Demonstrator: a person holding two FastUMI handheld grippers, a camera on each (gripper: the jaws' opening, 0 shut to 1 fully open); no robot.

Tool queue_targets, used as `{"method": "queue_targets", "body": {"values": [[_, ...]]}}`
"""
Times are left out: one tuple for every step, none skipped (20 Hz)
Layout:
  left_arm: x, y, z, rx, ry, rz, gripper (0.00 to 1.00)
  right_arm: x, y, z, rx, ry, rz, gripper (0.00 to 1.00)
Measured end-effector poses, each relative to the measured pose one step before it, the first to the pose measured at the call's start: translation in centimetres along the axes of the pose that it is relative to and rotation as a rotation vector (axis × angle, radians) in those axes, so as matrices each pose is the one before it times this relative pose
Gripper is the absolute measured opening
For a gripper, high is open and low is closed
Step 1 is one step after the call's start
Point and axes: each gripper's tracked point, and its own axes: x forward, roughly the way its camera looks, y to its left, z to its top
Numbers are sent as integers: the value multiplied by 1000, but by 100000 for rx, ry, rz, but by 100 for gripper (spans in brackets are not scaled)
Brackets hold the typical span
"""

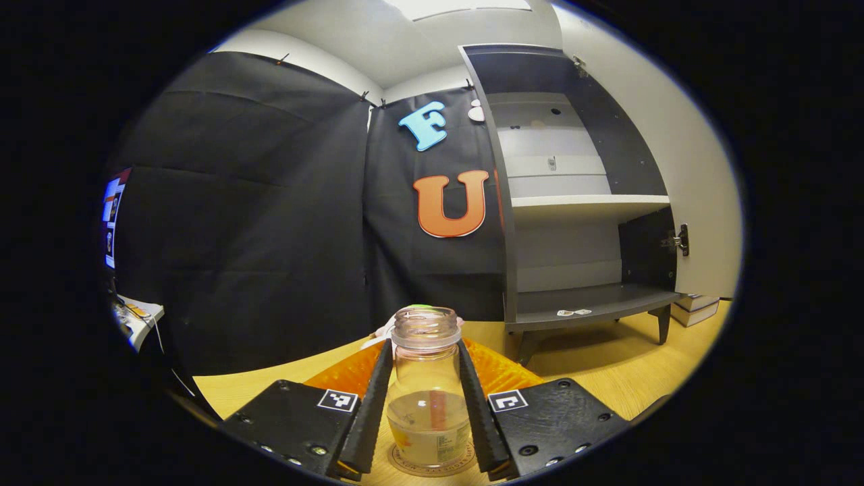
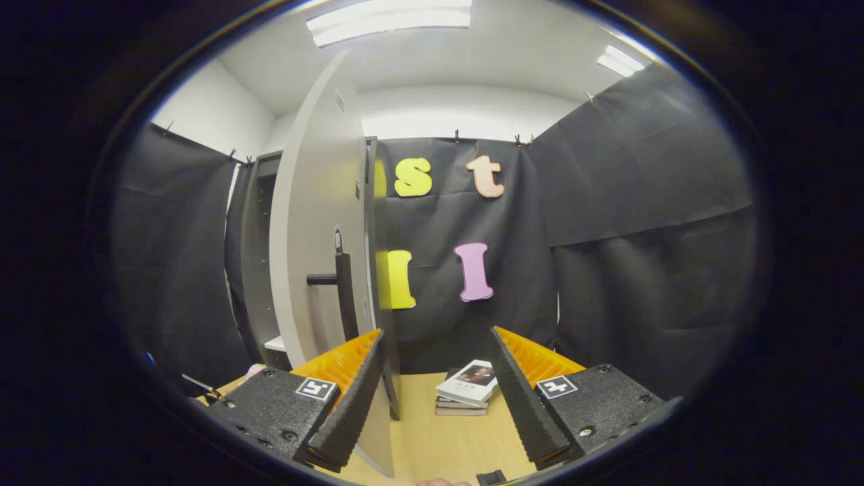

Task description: Open the cabinet door with the right hand, grasp the bottle in the cabinet with the left hand and place it on the coaster, then close the cabinet door with the right hand.

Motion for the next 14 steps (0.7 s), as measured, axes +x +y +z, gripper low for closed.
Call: {"method": "queue_targets", "body": {"values": [[-41,-80,113,44,357,-403,56,-13,-59,-87,34,219,-103,93],[39,-21,145,249,-315,-259,69,3,-131,-66,112,113,-42,93],[-96,64,302,144,-459,-220,82,-16,-41,3,304,-130,90,93],[-34,-81,264,24,-163,-599,82,-23,-41,42,458,-402,273,93],[-121,5,242,-47,-138,-227,93,-32,-71,-78,355,-159,188,93],[-140,21,362,-153,-96,-224,90,14,-112,-177,226,-19,160,93],[-138,62,281,-65,7,-135,92,-27,-180,-185,65,180,-109,93],[-189,92,296,33,54,-174,95,-36,-194,-201,67,-57,79,89],[-297,111,347,137,48,-179,95,20,-108,-64,89,-243,91,93],[-160,-28,267,13,615,-461,95,120,-244,-184,151,-405,20,93],[-239,89,238,358,977,-136,95,39,-177,-88,212,-474,16,93],[-349,197,416,675,981,245,95,100,-232,-240,353,-288,52,93],[-510,297,708,-33,635,279,95,71,-238,-273,346,-29,122,93],[-391,344,834,-194,882,418,95,113,-294,-346,212,-38,-247,93]]}}
